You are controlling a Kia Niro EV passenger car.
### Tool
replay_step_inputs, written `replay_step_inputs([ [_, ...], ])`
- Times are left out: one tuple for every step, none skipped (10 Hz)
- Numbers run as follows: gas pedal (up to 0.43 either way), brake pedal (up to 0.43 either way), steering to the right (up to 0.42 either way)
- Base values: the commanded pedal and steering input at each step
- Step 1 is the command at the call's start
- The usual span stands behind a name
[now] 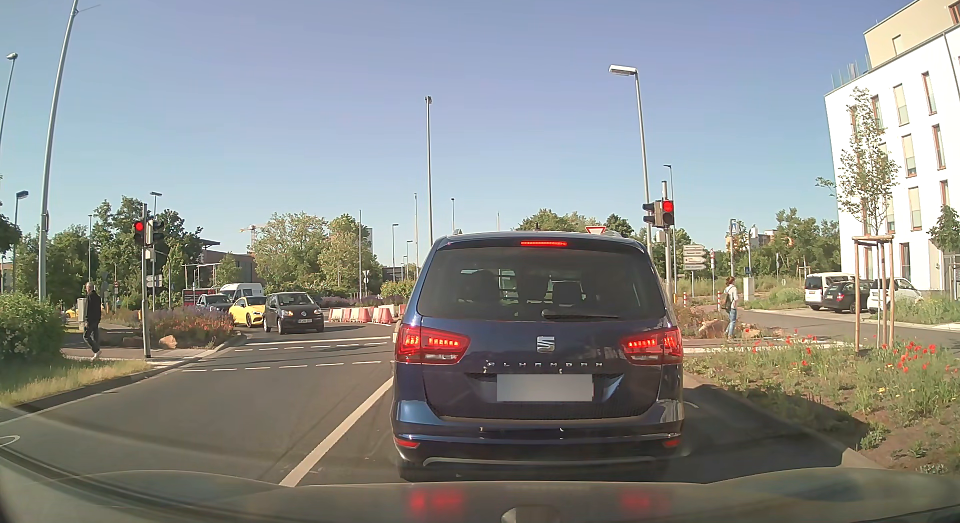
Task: Follow the waypoints while adhering to traffic rules and regulations
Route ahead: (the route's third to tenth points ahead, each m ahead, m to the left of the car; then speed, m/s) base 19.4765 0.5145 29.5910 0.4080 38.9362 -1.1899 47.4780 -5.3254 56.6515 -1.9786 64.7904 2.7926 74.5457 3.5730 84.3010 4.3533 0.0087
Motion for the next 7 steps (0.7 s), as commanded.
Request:
replay_step_inputs([
  [0.000,0.341,0.012],
  [0.000,0.341,0.012],
  [0.000,0.341,0.012],
  [0.000,0.341,0.012],
  [0.000,0.341,0.012],
  [0.000,0.341,0.012],
  [0.000,0.341,0.012],
])
